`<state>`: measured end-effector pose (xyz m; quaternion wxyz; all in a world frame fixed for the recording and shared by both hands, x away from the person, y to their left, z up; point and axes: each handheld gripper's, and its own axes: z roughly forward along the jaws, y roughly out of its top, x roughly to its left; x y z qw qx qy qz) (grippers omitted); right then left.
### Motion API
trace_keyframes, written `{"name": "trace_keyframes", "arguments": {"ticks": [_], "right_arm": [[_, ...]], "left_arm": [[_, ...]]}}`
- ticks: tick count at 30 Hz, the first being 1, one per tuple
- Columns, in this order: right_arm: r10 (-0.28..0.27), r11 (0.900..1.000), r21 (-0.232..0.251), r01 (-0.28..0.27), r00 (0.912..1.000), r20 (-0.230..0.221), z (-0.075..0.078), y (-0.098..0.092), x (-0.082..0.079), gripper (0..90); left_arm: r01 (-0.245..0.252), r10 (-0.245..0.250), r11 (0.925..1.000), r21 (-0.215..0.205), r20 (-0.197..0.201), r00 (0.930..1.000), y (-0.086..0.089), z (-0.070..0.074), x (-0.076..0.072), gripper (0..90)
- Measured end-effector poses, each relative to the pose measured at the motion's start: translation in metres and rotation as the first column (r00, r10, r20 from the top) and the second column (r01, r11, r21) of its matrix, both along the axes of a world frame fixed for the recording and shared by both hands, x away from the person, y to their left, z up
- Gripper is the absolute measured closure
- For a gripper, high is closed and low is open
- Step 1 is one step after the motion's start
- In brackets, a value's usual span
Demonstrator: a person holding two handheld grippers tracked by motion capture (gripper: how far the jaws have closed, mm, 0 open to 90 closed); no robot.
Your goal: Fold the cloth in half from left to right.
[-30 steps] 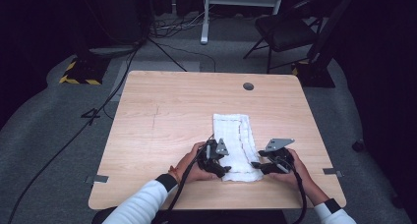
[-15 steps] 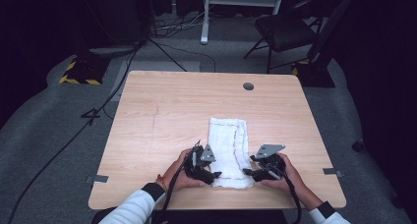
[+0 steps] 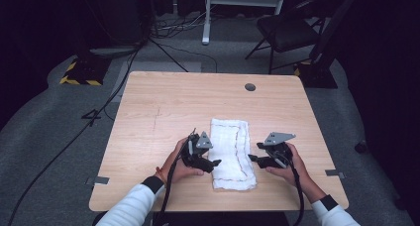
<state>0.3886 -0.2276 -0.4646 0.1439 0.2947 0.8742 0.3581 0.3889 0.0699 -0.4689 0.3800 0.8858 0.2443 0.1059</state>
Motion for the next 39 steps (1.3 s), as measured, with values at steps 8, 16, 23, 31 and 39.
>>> {"name": "trace_keyframes", "arguments": {"ticks": [8,16,23,31,39], "right_arm": [[-0.036,0.999,0.001,0.036,0.9990,0.028,0.009,0.011,0.038,44.1],[-0.081,0.997,0.008,0.081,0.9967,-0.001,0.002,0.024,0.080,44.3],[-0.133,0.990,-0.039,0.132,0.9908,-0.026,-0.010,0.032,0.108,44.6],[-0.150,0.989,-0.024,0.149,0.9854,-0.079,-0.023,0.031,0.125,40.9],[-0.106,0.994,-0.004,0.106,0.9871,-0.120,-0.023,0.029,0.129,55.5]], "left_arm": [[-0.095,0.094,0.9952,0.025,0.028,0.9952,0.000,0.001,0.051,22.1],[-0.170,0.170,0.9848,0.034,-0.002,0.9854,-0.010,-0.005,0.095,24.2],[-0.213,0.215,0.9749,0.065,-0.027,0.9763,-0.019,-0.012,0.114,24.2],[-0.230,0.236,0.9707,0.068,-0.079,0.9686,-0.022,-0.025,0.123,20.2],[-0.221,0.223,0.9747,0.036,-0.091,0.9706,-0.018,-0.029,0.126,18.4]]}}
